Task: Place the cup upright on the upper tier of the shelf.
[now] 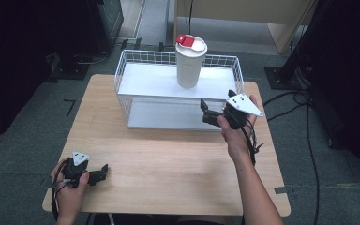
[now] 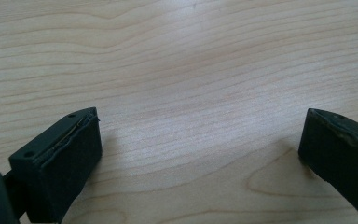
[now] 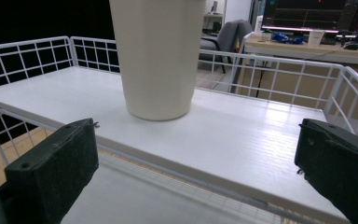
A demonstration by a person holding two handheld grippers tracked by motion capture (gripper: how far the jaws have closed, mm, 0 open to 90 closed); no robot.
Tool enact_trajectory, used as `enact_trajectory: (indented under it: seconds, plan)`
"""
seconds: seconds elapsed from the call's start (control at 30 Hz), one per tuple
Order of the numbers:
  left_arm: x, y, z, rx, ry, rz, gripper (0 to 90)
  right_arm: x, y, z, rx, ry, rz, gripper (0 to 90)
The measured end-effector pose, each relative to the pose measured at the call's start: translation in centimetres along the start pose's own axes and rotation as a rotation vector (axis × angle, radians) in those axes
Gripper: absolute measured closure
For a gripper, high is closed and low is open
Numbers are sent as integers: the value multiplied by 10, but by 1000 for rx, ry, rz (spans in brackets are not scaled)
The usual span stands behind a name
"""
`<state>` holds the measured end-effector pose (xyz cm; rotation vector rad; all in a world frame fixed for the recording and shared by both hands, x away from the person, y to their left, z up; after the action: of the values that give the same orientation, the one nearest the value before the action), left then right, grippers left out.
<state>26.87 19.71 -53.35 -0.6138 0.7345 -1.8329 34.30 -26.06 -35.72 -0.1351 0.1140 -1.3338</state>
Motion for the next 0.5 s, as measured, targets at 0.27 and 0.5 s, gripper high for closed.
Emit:
enact_trajectory:
  seconds: [0.27, 0.5]
  plan:
    - [0, 0, 0, -2, 0, 0, 0, 9, -15, -15, -6, -2, -19, 0]
    - [0, 0, 0, 4, -3, 1, 0, 23, -30, -37, -22, 26, -45, 0]
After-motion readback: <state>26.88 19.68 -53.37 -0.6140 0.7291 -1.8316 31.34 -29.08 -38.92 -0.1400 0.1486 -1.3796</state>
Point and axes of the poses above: each handheld gripper's, and its own axes: y roughly forward along the jaws, z roughly out of its top, x roughly to its right, the point moved 2 cm from there along y, roughly forward along the jaws, and after that the axes turned 7 degrees about -z, right-handed, at the moved point
